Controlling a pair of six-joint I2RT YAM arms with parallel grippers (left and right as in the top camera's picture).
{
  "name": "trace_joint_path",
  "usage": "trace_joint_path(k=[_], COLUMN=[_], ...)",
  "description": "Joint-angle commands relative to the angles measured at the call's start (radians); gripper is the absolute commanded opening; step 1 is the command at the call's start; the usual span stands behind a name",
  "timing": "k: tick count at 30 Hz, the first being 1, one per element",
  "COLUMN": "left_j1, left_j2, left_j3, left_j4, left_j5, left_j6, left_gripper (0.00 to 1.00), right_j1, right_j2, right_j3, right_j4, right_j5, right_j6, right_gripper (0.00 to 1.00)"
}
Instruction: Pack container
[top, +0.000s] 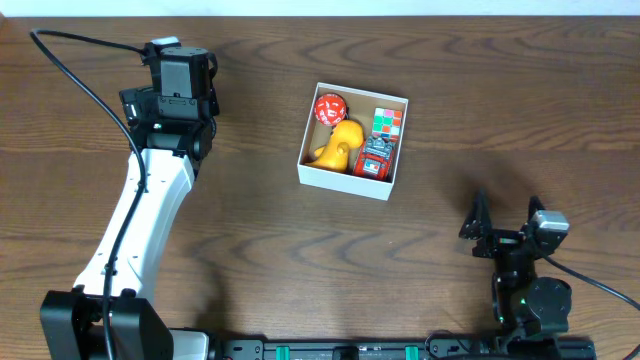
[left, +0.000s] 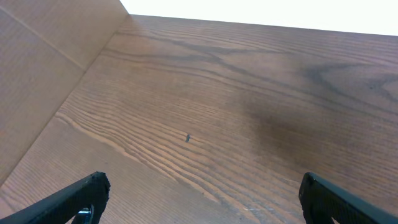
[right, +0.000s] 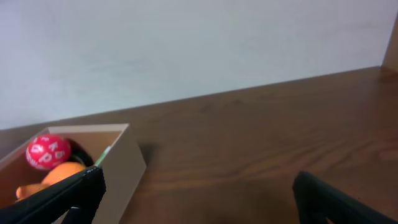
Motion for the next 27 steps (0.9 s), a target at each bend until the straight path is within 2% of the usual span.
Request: trace_joint_path(k=[1,27], left_j1=[0.002,0.002], left_j2=[-0.022,-0.022], left_j3=[0.002,0.002], left_j4=[0.0,0.0], left_j5=[-0.005,-0.005], left_j6=[-0.003,-0.003], left_gripper=[0.98,0.98], right_j1=[-0.012,-0.012], right_j2=[-0.041,-0.066], right_j3=[-0.034,-0.068], right_j4=[0.003,-0.013], right_j5=[-0.02,-0.035], right_j6=[-0.003,-0.003], right_gripper=[0.99,0.99])
